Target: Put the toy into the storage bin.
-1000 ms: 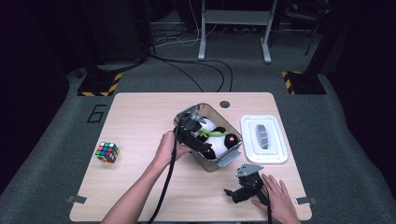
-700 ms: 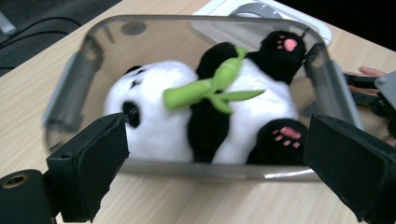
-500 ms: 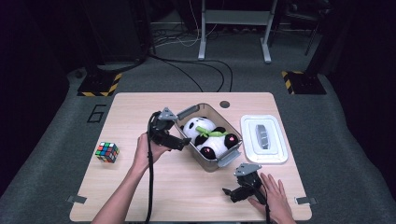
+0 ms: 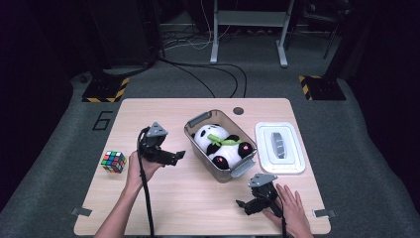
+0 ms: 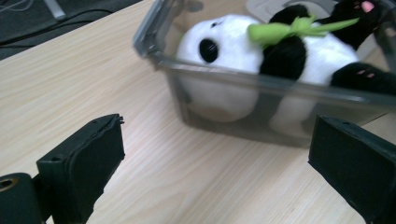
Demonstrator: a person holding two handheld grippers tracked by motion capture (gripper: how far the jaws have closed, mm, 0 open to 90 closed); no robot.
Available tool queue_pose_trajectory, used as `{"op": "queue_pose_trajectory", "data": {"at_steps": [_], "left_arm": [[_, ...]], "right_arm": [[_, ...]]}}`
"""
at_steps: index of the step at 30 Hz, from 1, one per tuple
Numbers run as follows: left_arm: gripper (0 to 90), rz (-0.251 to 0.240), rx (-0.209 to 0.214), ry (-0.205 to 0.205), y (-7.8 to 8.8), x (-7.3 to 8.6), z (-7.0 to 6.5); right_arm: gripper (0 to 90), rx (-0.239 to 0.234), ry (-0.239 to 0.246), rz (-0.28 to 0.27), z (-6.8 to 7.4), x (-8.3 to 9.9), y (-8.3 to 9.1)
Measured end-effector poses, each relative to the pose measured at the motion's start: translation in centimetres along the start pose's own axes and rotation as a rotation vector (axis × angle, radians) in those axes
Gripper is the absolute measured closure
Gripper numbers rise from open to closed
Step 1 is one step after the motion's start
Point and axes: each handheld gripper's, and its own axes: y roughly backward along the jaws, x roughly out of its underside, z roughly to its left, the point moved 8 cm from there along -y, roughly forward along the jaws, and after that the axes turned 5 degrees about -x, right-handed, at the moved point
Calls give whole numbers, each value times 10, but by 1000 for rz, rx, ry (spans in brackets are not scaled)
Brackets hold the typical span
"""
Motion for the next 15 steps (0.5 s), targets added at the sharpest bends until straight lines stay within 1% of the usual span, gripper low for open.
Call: {"op": "queue_pose_trajectory", "data": {"at_steps": [2, 3, 5, 7, 8, 12, 14, 15], "left_arm": [[26, -11, -13, 21, 2, 8, 6], [21, -7, -17, 31, 3, 11, 9], [9, -15, -28, 39, 7, 13, 17], [5, -32, -37, 58, 11, 13, 23], [1, -34, -45, 59, 13, 14, 26], [0, -53, -83, 66, 20, 16, 35], [0, -76, -118, 75, 27, 20, 41], [0, -78, -133, 74, 28, 23, 43]], "right_arm": [[0, 0, 0, 0, 0, 0, 0], [0, 0, 0, 0, 0, 0, 0], [0, 0, 0, -1, 0, 0, 0], [0, 0, 0, 0, 0, 0, 0], [0, 1, 0, -1, 0, 0, 0], [0, 0, 0, 0, 0, 0, 0], [0, 0, 0, 0, 0, 0, 0], [0, 0, 0, 0, 0, 0, 0]]}}
